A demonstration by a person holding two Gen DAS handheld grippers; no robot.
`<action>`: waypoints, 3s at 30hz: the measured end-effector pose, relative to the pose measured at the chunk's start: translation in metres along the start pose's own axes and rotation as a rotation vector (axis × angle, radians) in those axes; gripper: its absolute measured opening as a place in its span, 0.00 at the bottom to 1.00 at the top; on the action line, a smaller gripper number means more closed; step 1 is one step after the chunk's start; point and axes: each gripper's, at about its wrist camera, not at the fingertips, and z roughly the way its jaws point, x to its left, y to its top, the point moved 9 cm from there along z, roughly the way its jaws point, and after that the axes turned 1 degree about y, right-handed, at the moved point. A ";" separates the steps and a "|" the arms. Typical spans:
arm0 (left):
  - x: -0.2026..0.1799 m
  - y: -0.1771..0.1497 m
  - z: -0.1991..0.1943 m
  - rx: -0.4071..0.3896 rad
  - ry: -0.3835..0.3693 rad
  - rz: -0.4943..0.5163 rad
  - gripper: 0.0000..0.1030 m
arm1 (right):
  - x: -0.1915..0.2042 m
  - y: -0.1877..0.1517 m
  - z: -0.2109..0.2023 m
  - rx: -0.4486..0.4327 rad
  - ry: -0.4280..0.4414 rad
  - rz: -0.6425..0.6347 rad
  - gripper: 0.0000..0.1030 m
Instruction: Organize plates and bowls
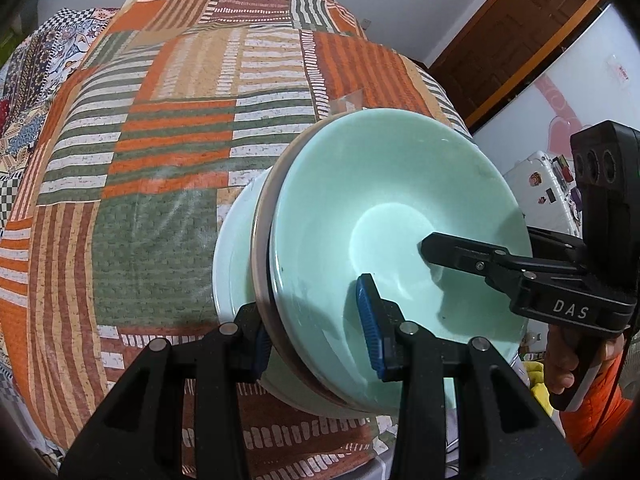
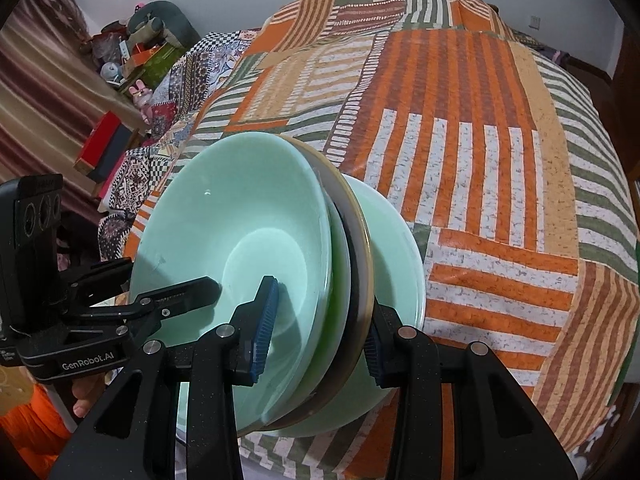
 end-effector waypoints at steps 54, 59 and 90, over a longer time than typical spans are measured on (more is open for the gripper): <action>-0.049 0.017 -0.193 -0.553 0.182 0.149 0.49 | 0.057 0.010 -0.157 -0.467 -0.107 -0.162 0.50; -0.058 0.010 -0.220 -0.639 0.212 0.155 0.56 | 0.071 0.005 -0.181 -0.546 -0.122 -0.192 0.55; -0.074 -0.020 -0.282 -0.844 0.255 0.156 0.99 | 0.101 -0.011 -0.230 -0.771 -0.170 -0.250 1.00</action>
